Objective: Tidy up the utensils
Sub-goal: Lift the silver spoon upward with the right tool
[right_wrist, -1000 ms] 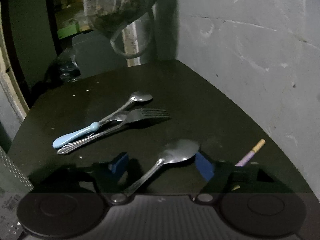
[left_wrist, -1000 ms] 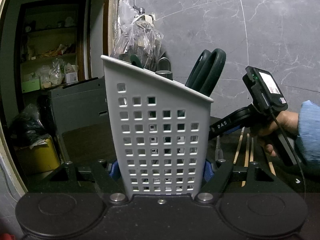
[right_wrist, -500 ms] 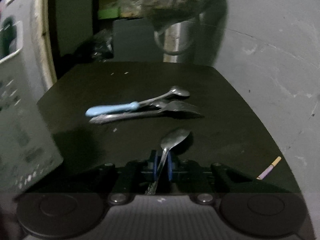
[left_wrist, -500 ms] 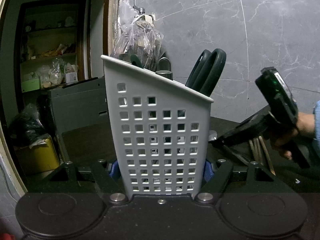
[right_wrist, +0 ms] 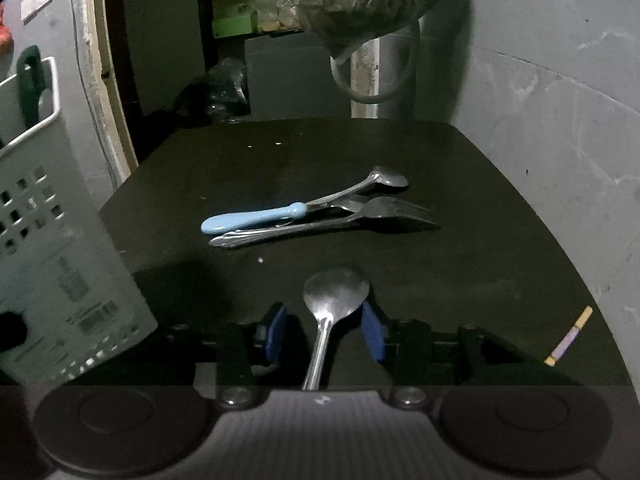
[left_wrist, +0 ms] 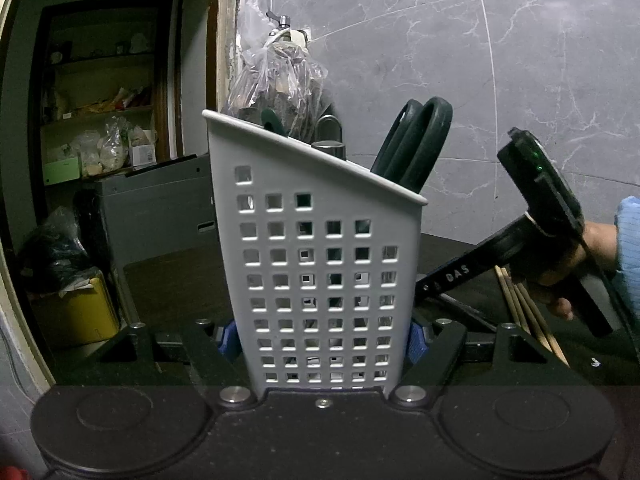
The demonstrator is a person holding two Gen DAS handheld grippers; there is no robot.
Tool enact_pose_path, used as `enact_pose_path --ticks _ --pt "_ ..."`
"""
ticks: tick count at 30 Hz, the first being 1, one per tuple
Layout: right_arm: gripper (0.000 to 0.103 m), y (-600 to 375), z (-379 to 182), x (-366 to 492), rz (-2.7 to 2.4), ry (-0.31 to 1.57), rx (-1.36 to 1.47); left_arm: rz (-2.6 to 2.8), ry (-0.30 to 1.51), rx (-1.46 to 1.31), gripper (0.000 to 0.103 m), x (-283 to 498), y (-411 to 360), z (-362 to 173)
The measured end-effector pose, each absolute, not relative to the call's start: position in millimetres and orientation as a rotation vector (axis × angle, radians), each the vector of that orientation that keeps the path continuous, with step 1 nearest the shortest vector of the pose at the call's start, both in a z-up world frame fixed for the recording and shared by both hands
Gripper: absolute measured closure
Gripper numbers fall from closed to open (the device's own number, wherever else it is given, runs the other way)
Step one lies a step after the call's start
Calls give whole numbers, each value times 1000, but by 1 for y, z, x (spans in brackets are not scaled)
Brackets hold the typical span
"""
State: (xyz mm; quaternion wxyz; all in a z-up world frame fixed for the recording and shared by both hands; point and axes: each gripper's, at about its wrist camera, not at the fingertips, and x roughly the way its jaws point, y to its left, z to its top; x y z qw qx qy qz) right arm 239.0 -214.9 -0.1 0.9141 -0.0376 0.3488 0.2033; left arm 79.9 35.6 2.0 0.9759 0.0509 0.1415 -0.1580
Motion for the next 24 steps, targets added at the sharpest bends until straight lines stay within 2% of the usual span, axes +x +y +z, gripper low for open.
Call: enact_pose_path --ticks 2,3,4,6,10,19,20,21,24 --pt "59 -217 1 244 418 724 -41 -319 286 102 27 80 35 2" --pt "68 -218 1 246 418 727 -24 -318 286 103 27 80 35 2" --pt "71 -220 1 248 420 729 -6 -318 286 103 27 80 36 2" --pt "88 -221 1 251 413 732 13 -319 286 103 27 80 35 2" --pt "92 -220 1 250 416 729 22 -318 286 103 27 80 35 2" --pt "89 -215 3 266 432 765 67 -319 286 103 27 80 35 2" --pt "91 -214 3 267 431 765 65 -319 286 103 27 80 35 2" --pt "98 -212 3 267 432 766 61 -319 286 103 27 80 35 2" --pt "101 -210 2 263 430 759 59 -319 285 104 27 80 35 2"
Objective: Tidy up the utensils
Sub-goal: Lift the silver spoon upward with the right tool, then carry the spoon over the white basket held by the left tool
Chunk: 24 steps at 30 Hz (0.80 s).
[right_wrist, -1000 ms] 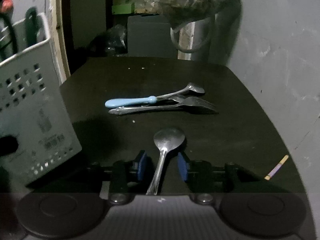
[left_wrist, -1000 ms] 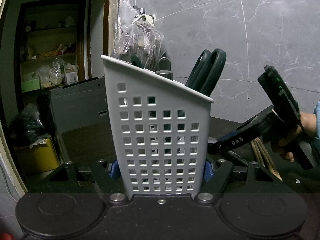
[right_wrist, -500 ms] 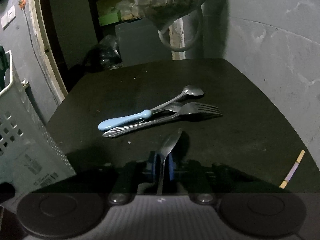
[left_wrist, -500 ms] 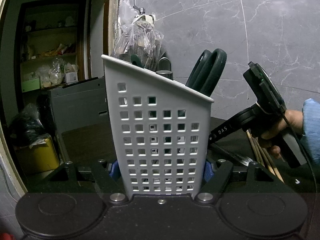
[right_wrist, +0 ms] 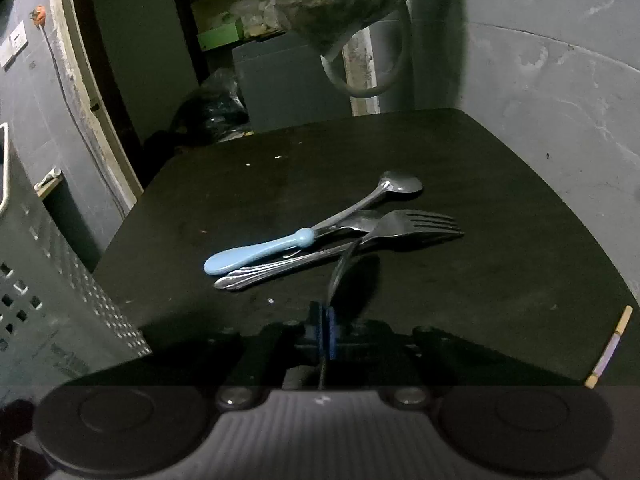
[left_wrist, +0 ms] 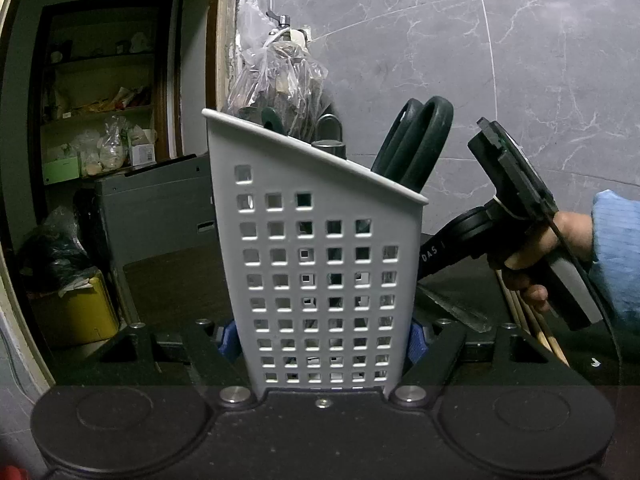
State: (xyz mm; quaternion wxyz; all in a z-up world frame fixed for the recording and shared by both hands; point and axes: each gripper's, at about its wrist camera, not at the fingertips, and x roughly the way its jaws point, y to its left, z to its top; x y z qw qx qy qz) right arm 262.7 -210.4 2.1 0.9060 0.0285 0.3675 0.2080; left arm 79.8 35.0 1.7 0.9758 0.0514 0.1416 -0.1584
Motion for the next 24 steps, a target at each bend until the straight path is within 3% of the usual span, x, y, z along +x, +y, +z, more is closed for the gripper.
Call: enact_pose_path --ticks 18,24 --pt "101 -241 47 195 428 425 185 -319 286 104 27 80 36 2" --pt "101 -241 85 168 466 199 229 -319 286 104 27 80 35 2"
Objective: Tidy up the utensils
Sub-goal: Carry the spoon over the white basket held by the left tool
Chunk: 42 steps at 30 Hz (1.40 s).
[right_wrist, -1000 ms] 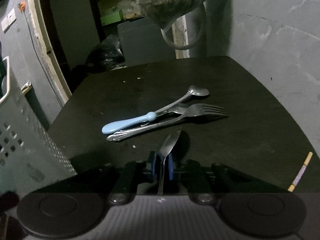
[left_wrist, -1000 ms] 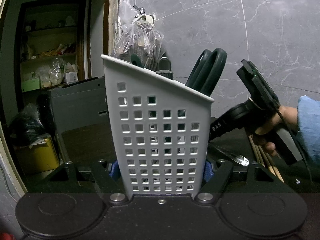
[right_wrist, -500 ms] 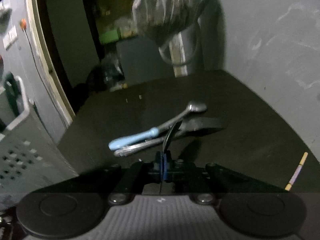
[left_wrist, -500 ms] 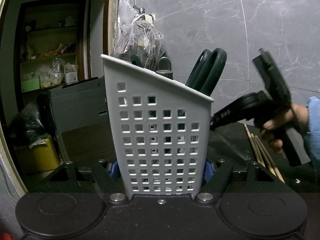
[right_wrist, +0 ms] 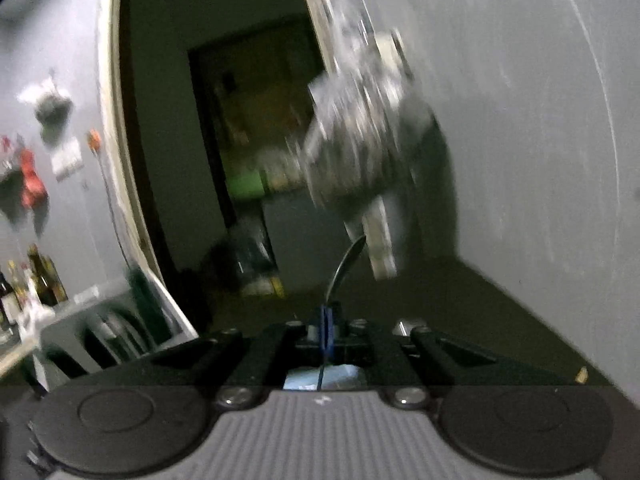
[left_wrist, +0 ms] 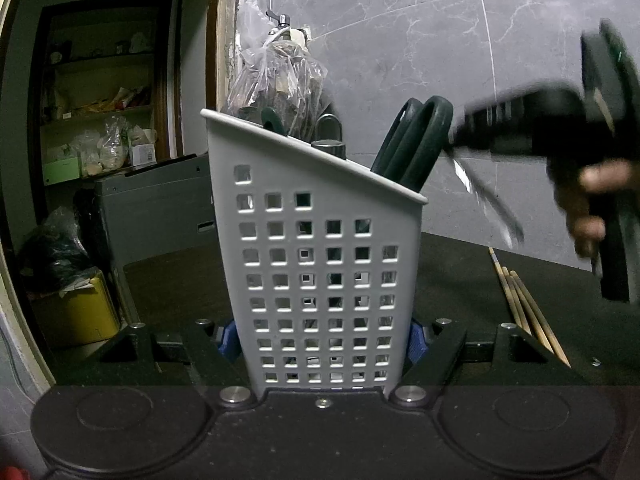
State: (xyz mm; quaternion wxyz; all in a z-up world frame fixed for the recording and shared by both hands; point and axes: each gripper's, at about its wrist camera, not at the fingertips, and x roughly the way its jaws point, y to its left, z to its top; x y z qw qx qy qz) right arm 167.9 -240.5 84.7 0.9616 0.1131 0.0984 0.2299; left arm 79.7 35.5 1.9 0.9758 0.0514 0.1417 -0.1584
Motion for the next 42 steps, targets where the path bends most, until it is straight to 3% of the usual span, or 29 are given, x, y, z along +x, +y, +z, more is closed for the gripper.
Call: enact_pose_path --ticks 4,13,23,42 --pt "101 -229 116 157 534 24 243 -319 286 104 27 80 36 2" --pt "101 -196 140 180 711 -171 231 -319 285 102 27 80 36 2" --pt "101 -184 113 221 751 -140 293 -321 285 97 27 80 39 1" --pt "101 -181 84 211 759 -87 236 -321 286 98 27 80 39 2"
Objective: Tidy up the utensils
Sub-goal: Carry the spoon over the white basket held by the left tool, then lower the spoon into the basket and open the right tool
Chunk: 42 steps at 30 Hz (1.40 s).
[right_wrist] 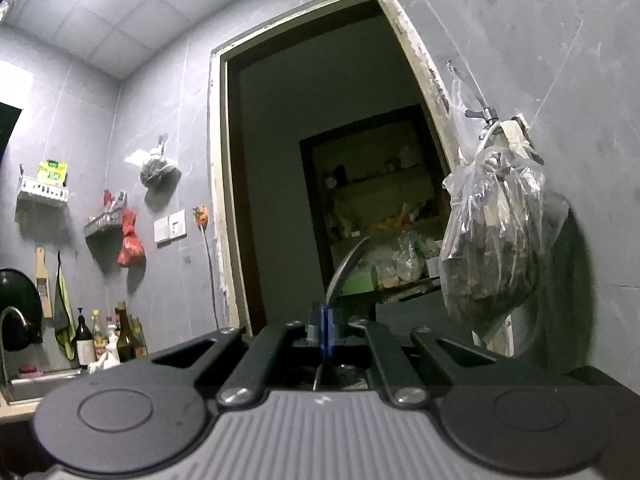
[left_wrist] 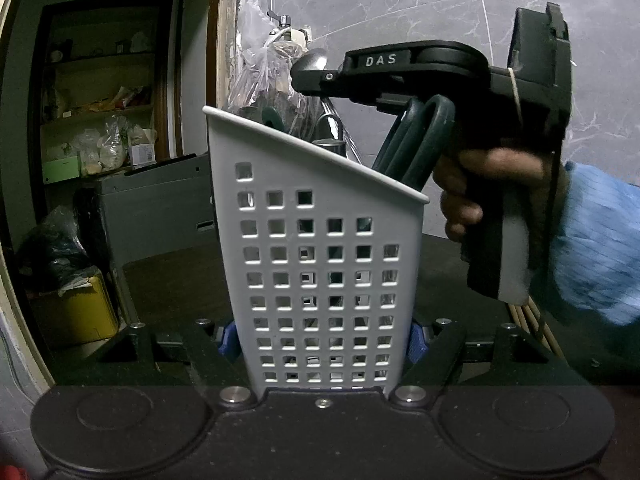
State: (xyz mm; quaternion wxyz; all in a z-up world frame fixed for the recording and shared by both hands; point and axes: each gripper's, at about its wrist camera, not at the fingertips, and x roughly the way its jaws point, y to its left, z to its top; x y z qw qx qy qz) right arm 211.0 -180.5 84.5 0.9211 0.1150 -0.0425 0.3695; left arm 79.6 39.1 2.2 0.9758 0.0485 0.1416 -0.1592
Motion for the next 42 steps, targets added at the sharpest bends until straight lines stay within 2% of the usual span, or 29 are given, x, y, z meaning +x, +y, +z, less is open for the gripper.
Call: enact_pose_path --ticks 25,42 --pt "99 -207 86 188 796 87 136 -321 286 99 27 80 39 2" --pt "98 -208 90 190 825 105 121 -321 286 100 27 80 39 2"
